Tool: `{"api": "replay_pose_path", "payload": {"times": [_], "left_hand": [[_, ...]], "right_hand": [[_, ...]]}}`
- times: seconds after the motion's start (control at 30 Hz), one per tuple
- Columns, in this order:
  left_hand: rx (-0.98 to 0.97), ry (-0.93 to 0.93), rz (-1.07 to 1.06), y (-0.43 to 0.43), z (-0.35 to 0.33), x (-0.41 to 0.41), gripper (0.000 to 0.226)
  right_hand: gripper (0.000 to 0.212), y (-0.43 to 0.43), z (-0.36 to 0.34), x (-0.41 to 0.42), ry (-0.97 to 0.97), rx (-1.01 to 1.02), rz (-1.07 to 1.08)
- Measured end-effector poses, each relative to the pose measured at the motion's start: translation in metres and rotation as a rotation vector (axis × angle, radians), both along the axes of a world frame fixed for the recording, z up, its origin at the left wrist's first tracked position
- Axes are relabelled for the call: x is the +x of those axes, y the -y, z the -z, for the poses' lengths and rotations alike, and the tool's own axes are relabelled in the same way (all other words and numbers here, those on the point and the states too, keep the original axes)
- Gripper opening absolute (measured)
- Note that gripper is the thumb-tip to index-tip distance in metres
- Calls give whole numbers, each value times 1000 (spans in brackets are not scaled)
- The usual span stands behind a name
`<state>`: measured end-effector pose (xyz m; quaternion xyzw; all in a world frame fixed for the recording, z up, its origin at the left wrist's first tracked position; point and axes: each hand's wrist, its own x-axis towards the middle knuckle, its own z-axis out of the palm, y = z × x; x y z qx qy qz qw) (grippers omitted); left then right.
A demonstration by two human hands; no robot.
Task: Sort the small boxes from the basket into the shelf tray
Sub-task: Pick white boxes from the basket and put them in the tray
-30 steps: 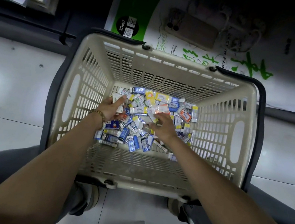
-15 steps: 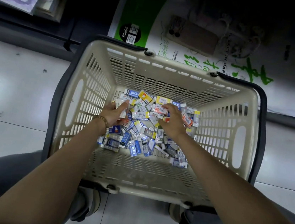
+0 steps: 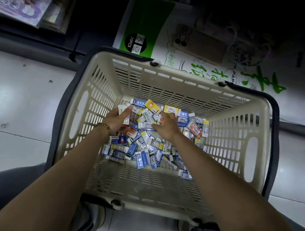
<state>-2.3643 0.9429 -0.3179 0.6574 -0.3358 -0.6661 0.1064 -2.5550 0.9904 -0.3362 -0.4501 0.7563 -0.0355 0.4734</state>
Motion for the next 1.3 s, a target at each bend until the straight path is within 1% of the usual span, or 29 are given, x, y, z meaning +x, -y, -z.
{"api": "replay_pose_path", "payload": {"times": [0.07,0.13,0.2,0.23,0.27,0.33,0.37,0.4,0.43,0.5,0.53,0.57,0.6,0.67,0.7,0.73,0.8,0.83,0.87,0.93,1.0,1.03,1.07,1.13,1.17,1.2,1.23,1.27,1.3], "left_hand": [[-5,-16,-19,1,2,0,35],[-5,-7,-21,0,4,-1,43],[-4,13,-6,0,4,-1,51],[-9,17,1,-1,3,-1,52],[-16,18,10,-2,3,-1,57],[-14,20,7,-2,5,1,65],[-20,23,-1,-3,6,1,62],[-23,32,-3,-3,6,1,59],[-20,43,0,-3,7,1,56],[-23,36,-2,-5,7,-2,39],[-29,22,-5,-6,6,-3,30],[-31,7,-8,-6,6,-5,27],[-25,-5,-12,-6,6,-6,27],[-16,-1,-5,-5,5,-8,34],[-14,4,-2,-4,5,-8,38],[-12,-4,-5,-3,5,-7,36],[-21,-32,-18,-3,4,-5,27],[-25,-38,-23,-4,5,-5,25],[-25,-36,-26,-4,5,-5,24],[-21,-20,-28,-6,6,-5,25],[-11,-21,-27,-7,8,-5,30],[-6,-20,-23,-7,7,-5,36],[1,-14,-9,-9,7,-5,48],[23,6,32,-10,6,-5,71],[24,6,46,-11,5,-6,73],[22,-1,53,-13,3,-8,68],[24,-17,49,-15,2,-9,57],[27,-34,37,-16,0,-10,42],[31,-50,21,-18,-2,-10,32]], "right_hand": [[60,-2,3,-1,-8,8,-67],[44,-8,4,-7,-18,-39,-148],[31,-14,7,-14,-37,-146,-87],[30,-17,7,-18,-60,-205,0],[34,-19,6,-22,-79,-248,101],[52,-21,4,-31,-38,-239,227],[62,-21,3,-34,1,-194,218],[69,-21,3,-34,11,-145,158],[71,-22,3,-31,-2,-108,70],[64,-23,1,-18,-7,-88,-85],[58,-24,0,-13,21,-86,-136],[51,-25,-1,-9,70,-87,-164],[45,-26,-2,-7,140,-90,-147],[37,-28,-6,-9,253,-155,20],[36,-28,-9,-14,241,-230,142],[35,-29,-10,-20,165,-302,261],[39,-34,-8,-39,-92,-374,428],[42,-38,-6,-49,-179,-350,471],[47,-42,-2,-57,-185,-285,495],[63,-51,3,-62,-59,-132,450],[73,-62,4,-58,95,-89,399],[73,-66,1,-57,185,-102,414],[69,-68,-2,-58,264,-117,423],[56,-70,-10,-68,351,-110,399],[48,-69,-14,-73,384,-106,424],[42,-69,-17,-79,416,-108,490],[38,-69,-20,-82,431,-122,575],[34,-71,-21,-85,385,-145,634],[31,-74,-20,-87,294,-152,649]]}}
